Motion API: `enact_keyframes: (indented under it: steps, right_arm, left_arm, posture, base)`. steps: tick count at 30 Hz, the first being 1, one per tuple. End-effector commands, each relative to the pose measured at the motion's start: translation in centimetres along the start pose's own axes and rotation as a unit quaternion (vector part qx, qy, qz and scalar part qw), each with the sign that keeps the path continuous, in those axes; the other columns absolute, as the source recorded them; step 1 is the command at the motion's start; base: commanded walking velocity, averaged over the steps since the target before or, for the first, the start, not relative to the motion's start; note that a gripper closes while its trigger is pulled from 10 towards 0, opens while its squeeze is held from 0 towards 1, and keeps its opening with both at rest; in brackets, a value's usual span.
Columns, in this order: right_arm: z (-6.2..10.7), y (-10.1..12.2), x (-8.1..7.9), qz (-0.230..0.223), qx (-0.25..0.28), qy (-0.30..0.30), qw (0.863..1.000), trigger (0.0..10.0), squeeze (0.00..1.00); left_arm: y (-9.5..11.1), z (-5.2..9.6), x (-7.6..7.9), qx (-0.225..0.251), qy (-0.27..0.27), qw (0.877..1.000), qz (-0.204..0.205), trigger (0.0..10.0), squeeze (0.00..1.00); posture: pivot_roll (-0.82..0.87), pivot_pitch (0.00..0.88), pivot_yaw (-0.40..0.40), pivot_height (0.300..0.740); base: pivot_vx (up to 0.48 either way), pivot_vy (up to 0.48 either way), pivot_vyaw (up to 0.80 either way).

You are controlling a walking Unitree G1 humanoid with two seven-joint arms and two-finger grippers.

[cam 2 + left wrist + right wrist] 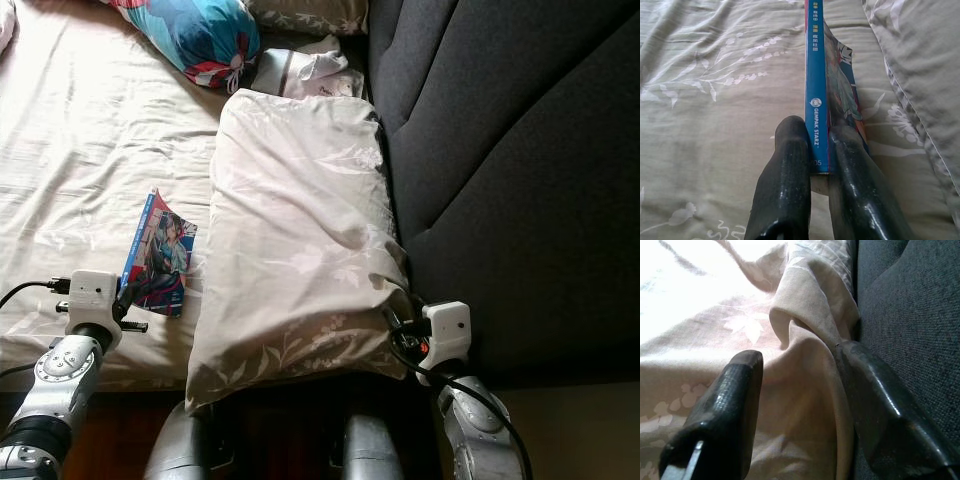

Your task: Clean up the room

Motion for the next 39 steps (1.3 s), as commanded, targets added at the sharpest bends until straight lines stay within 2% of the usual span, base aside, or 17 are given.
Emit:
enact_keyframes:
  steps: [1, 8, 9, 10, 11, 12, 13, 20, 21, 22, 29, 31, 36, 39]
  right_arm:
    - [0.7, -0.7, 1.2, 0.005, -0.016, -0.015, 1.0, 10.0, 0.0]
    - [0.8, -0.8, 1.2, 0.005, -0.017, -0.016, 1.0, 10.0, 0.0]
    - [0.8, -0.8, 1.2, 0.005, -0.017, -0.016, 1.0, 10.0, 0.0]
    - [0.8, -0.8, 1.2, 0.005, -0.017, -0.016, 1.0, 10.0, 0.0]
    - [0.8, -0.8, 1.2, 0.005, -0.017, -0.016, 1.0, 10.0, 0.0]
    - [0.8, -0.8, 1.2, 0.005, -0.017, -0.016, 1.0, 10.0, 0.0]
    - [0.8, -0.8, 1.2, 0.005, -0.017, -0.016, 1.0, 10.0, 0.0]
    - [0.8, -0.8, 1.2, 0.005, -0.017, -0.016, 1.0, 10.0, 0.0]
    - [0.8, -0.8, 1.2, 0.005, -0.017, -0.016, 1.0, 10.0, 0.0]
    - [0.8, -0.8, 1.2, 0.004, -0.017, -0.016, 1.0, 10.0, 0.0]
    - [0.7, -0.8, 1.1, 0.003, -0.017, -0.016, 1.0, 10.0, 0.0]
    - [0.5, -0.8, 1.0, 0.001, -0.016, -0.016, 1.0, 10.0, 0.0]
    - [0.4, -0.8, 0.9, 0.0, -0.015, -0.016, 1.0, 10.0, 0.0]
    - [0.3, -0.9, 0.9, -0.002, -0.015, -0.019, 1.0, 10.0, 0.0]
  left_arm:
    - [-2.4, 0.7, 0.8, -0.045, -0.017, 0.999, 0.0, 10.0, 0.0]
    - [-2.4, 0.6, 1.1, -0.045, -0.023, 0.999, 0.002, 10.0, 0.0]
    - [-2.4, 0.7, 1.1, -0.045, -0.023, 0.999, 0.001, 10.0, 0.32]
    - [-2.4, 0.7, 1.1, -0.045, -0.023, 0.999, 0.001, 10.0, 0.32]
    - [-2.4, 0.7, 1.1, -0.045, -0.023, 0.999, 0.001, 10.0, 0.61]
    - [-2.4, 0.7, 1.1, -0.045, -0.023, 0.999, 0.001, 10.0, 0.61]
    - [-2.4, 0.7, 1.1, -0.045, -0.022, 0.999, 0.0, 10.0, 1.0]
    - [-2.1, 0.6, 0.5, -0.04, -0.007, 0.999, -0.032, 10.0, 1.0]
    - [-1.8, 0.6, 0.0, -0.034, 0.005, 0.998, -0.051, 10.0, 1.0]
    - [-1.2, 0.7, -0.8, -0.02, 0.026, 0.996, -0.083, 10.0, 0.0]
    - [0.7, 0.9, -2.1, 0.025, 0.055, 0.989, -0.135, 10.0, 0.0]
    - [1.9, 1.2, -2.6, 0.053, 0.063, 0.982, -0.171, 10.0, 0.0]
    - [1.9, 1.2, -2.5, 0.054, 0.057, 0.982, -0.174, 10.0, 0.0]
    - [1.2, 1.1, -1.3, 0.046, 0.034, 0.985, -0.162, 10.0, 0.0]
  posture:
    - [-0.19, 0.345, -0.166, 0.653]
    - [-0.19, 0.347, -0.167, 0.653]
    - [-0.19, 0.347, -0.167, 0.653]
    - [-0.19, 0.347, -0.167, 0.653]
    - [-0.19, 0.347, -0.166, 0.653]
    - [-0.19, 0.347, -0.166, 0.653]
    - [-0.19, 0.347, -0.167, 0.653]
    - [-0.19, 0.348, -0.167, 0.653]
    - [-0.19, 0.351, -0.168, 0.653]
    - [-0.19, 0.351, -0.168, 0.653]
    - [-0.18, 0.349, -0.167, 0.653]
    - [-0.17, 0.345, -0.163, 0.653]
    - [-0.16, 0.344, -0.16, 0.653]
    - [-0.17, 0.34, -0.154, 0.653]
  base:
    - [0.0, 0.0, 0.0]
    - [0.0, 0.0, 0.0]
    - [0.0, 0.0, 0.0]
    - [0.0, 0.0, 0.0]
    - [0.0, 0.0, 0.0]
    - [0.0, 0.0, 0.0]
    - [0.0, 0.0, 0.0]
    - [0.0, 0.0, 0.0]
    - [0.0, 0.0, 0.0]
    - [0.0, 0.0, 0.0]
    - [0.0, 0.0, 0.0]
    - [0.0, 0.0, 0.0]
    - [0.0, 0.0, 0.0]
    - [0.0, 0.0, 0.0]
Point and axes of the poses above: a point about 5 cm out from each wrist's last joint towards the gripper, its own z axis pointing back from the gripper into the wrist, its own y axis along the axis of the wrist's last joint, x = y × z, the point moved 3 cm from there along -z, pointing out of the wrist towards the gripper, and after that the axes turned 13 degrees about z, right-handed, at the moved point
